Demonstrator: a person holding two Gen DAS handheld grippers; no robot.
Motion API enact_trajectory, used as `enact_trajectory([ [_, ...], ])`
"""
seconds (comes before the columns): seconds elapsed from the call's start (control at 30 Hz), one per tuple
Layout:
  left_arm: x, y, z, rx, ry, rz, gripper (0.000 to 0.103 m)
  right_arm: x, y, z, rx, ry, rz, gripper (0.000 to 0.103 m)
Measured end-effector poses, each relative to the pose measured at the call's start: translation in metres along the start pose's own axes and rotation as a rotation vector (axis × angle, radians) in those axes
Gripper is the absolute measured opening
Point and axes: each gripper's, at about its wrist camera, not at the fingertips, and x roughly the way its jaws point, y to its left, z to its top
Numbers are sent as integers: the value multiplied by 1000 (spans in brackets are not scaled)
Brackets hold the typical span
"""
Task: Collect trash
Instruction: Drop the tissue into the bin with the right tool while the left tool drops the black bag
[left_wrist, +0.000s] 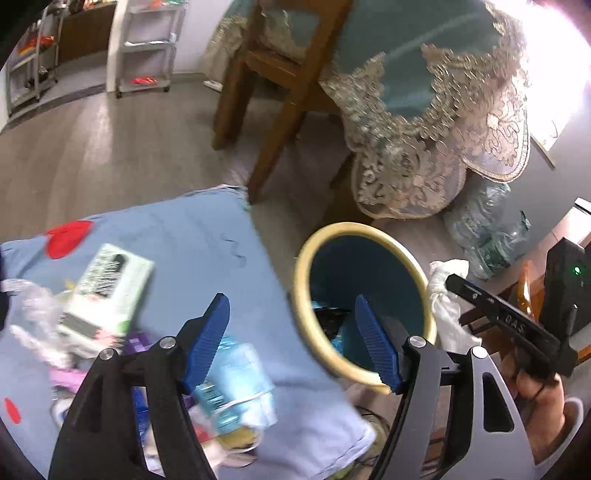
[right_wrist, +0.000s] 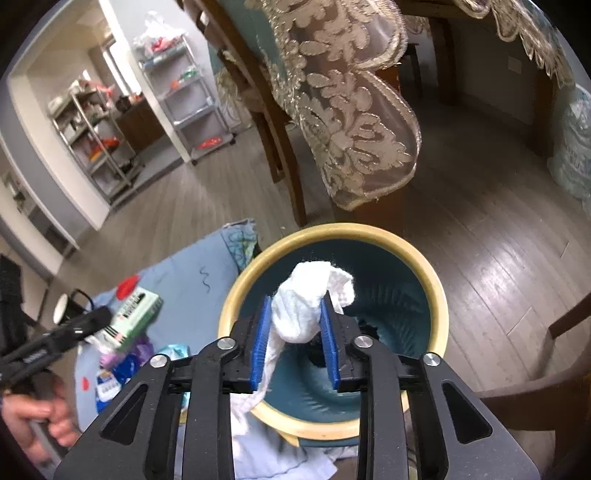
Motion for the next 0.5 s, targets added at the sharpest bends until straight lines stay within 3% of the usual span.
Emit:
enact_trajectory([
  [0.2, -34, 34, -11, -8, -28, 69, 72, -1, 4, -1, -10, -5, -12, 51],
  [0.5, -72, 81, -33, -55, -44, 163, 75, -10, 27, -4, -45, -5, 48, 54],
])
